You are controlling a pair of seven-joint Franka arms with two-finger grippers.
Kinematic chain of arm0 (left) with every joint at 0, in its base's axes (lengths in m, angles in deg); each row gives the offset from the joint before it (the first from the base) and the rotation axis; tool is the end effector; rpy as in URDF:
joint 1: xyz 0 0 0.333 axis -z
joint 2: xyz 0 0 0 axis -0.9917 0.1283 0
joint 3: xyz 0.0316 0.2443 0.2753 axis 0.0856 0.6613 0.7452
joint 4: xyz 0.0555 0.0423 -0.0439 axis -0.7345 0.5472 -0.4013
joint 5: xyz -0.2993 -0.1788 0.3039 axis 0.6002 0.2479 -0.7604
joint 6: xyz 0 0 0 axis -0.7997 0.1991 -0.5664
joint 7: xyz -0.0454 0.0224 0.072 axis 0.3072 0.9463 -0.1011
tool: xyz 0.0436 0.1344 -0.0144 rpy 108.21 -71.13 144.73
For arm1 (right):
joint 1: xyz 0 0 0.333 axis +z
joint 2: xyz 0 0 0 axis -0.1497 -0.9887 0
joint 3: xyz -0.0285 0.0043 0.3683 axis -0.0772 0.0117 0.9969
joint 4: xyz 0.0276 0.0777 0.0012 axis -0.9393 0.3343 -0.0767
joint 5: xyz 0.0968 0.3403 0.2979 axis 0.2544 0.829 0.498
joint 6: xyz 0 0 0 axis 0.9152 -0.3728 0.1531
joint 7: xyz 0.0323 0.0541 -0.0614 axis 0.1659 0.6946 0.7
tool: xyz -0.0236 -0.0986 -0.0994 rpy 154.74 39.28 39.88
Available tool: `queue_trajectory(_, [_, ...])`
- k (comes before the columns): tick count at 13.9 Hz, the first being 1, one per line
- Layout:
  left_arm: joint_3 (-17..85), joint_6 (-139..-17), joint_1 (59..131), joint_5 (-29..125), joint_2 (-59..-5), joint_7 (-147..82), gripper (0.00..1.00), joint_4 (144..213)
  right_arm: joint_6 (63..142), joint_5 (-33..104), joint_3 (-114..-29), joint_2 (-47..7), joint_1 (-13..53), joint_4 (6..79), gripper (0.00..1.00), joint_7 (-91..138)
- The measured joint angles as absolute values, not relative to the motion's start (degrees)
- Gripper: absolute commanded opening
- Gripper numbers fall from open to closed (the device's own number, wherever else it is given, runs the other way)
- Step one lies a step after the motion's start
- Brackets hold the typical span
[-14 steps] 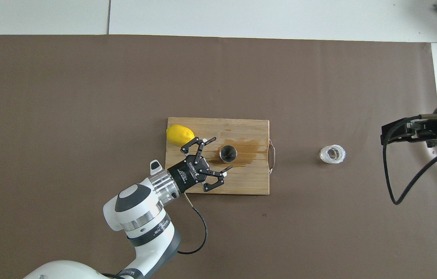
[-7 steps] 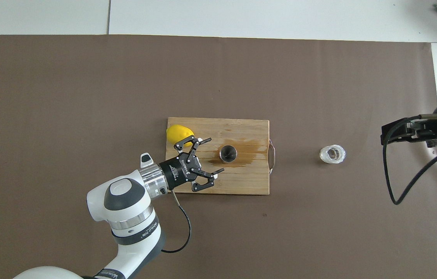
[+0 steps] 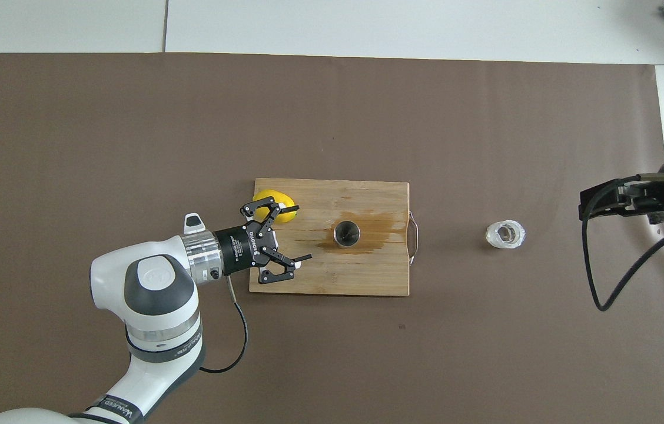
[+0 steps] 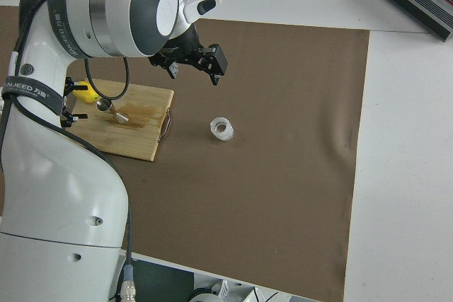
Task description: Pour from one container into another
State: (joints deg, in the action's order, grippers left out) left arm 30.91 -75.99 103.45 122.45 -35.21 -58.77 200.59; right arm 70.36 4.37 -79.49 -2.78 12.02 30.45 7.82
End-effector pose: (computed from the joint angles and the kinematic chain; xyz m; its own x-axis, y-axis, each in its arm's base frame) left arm 0.5247 -0.3045 0.2928 -0.0069 0.4545 -0.8907 0.9794 0.1827 0.0857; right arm 0.6021 0.0293 0.6417 0.9942 -0.0775 -0.0751 -0.0760 -0.9969 0.0223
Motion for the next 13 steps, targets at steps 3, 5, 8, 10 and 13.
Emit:
queue_trajectory(3, [31.0,-75.9,101.0,110.0,-36.1,-64.2,1.0,199.8,70.4,4.4,-79.5,-2.8,12.0,30.4,1.0,7.8])
queue_trajectory(5, [31.0,-75.5,98.8,100.7,-37.1,-68.3,1.0,199.4,70.4,4.4,-79.5,-2.8,12.0,30.4,1.0,7.8])
queue_trajectory(8, [31.1,-72.1,94.3,89.0,-39.0,-71.4,1.0,198.8,70.4,4.4,-79.5,-2.8,12.0,30.4,1.0,7.8])
queue_trajectory(10, [31.2,-68.6,90.5,80.9,-40.1,-71.9,1.0,197.9,70.4,4.4,-79.5,-2.8,12.0,30.4,1.0,7.8])
queue_trajectory(13, [31.3,-61.3,85.0,67.5,-40.8,-73.0,1.0,193.7,70.4,4.4,-79.5,-2.8,12.0,30.4,1.0,7.8])
